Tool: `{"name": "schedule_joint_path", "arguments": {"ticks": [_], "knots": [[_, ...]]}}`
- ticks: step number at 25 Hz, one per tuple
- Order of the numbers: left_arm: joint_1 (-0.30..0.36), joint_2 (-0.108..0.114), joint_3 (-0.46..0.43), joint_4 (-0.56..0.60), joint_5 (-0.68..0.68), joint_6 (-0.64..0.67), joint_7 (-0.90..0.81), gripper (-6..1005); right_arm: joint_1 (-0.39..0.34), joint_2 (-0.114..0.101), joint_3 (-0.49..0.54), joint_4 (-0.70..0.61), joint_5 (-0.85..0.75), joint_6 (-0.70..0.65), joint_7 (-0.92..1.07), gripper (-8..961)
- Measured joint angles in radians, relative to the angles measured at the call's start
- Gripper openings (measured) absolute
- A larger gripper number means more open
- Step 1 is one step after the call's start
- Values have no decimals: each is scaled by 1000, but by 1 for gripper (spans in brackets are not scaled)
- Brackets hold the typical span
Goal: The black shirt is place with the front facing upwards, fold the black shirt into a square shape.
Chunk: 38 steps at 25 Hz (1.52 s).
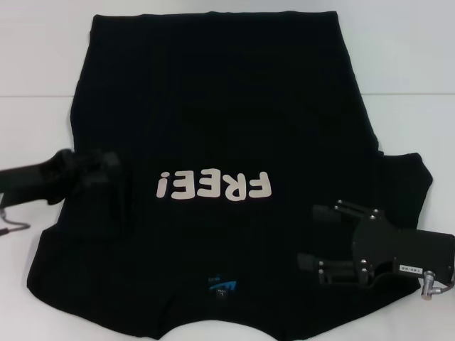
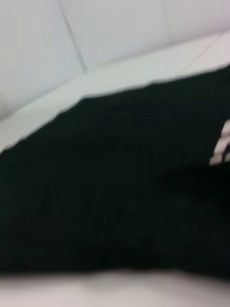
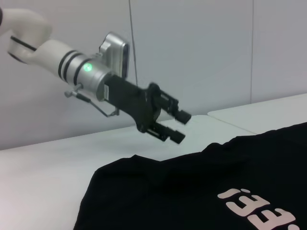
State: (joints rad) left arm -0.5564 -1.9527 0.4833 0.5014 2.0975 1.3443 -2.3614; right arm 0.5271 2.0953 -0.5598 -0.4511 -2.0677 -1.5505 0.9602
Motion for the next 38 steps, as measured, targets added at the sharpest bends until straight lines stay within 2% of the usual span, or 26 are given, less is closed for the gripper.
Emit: {"name": "schedule_joint_path", "arguments": {"ticks": [6, 15, 25, 28, 31, 35, 38], "knots": [[9, -9, 47, -5, 36, -95, 30, 522, -1, 0, 0, 0, 1, 0, 0, 942], [-5, -37, 132, -4, 55, -126, 28, 522, -2, 0, 0, 0, 2, 0, 0, 941], [-72, -67, 159, -14, 44, 1, 28, 523, -2, 0, 1, 0, 2, 0, 0, 941], [-83, -67, 153, -14, 41, 53, 30, 523, -2, -1, 3, 0, 2, 0, 0, 941], [-81, -57, 150, -10, 4, 97, 88, 524, -4, -2, 5, 0, 14, 0, 0, 941], [-54, -31, 148, -3, -81, 162, 283, 524, -10, -4, 22, 0, 48, 4, 18, 941], [-19, -25, 148, 23, -107, 201, 457, 524, -13, -7, 57, -7, 63, 27, 96, 941]]}}
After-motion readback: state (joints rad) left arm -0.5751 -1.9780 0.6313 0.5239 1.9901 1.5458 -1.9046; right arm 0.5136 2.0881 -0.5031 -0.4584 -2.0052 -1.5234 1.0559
